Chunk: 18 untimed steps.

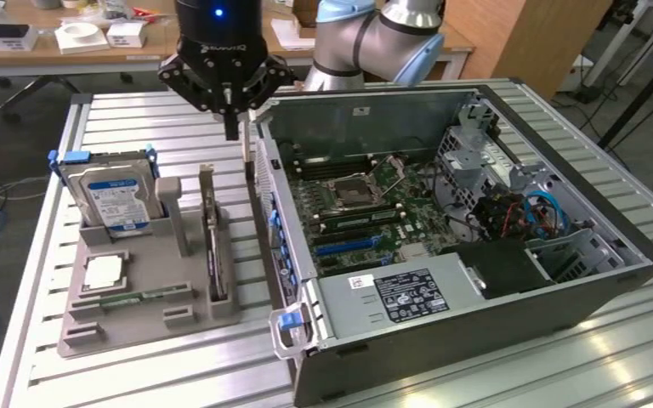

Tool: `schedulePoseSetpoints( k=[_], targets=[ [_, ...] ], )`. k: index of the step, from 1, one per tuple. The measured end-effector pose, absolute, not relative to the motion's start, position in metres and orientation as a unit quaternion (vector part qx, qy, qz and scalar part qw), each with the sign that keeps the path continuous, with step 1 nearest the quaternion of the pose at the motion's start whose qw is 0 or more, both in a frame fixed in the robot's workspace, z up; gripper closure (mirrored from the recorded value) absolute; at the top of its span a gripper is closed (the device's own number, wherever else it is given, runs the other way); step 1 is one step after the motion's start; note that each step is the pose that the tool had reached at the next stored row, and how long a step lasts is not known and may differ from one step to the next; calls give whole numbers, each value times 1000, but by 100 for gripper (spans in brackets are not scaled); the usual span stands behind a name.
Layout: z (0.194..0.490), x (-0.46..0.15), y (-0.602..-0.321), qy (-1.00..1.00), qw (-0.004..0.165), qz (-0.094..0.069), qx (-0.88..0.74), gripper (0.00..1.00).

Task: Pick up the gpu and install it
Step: 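Reach for the gpu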

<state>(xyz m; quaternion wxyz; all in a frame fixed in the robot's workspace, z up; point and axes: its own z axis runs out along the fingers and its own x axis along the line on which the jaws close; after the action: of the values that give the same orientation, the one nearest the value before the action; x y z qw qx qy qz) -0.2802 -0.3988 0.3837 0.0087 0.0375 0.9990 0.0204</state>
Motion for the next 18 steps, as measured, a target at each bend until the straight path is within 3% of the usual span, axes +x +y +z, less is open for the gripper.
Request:
schedulePoseSetpoints(
  k=[18],
  targets=[
    [382, -301, -408, 999, 5, 20, 38, 90]
  ],
)
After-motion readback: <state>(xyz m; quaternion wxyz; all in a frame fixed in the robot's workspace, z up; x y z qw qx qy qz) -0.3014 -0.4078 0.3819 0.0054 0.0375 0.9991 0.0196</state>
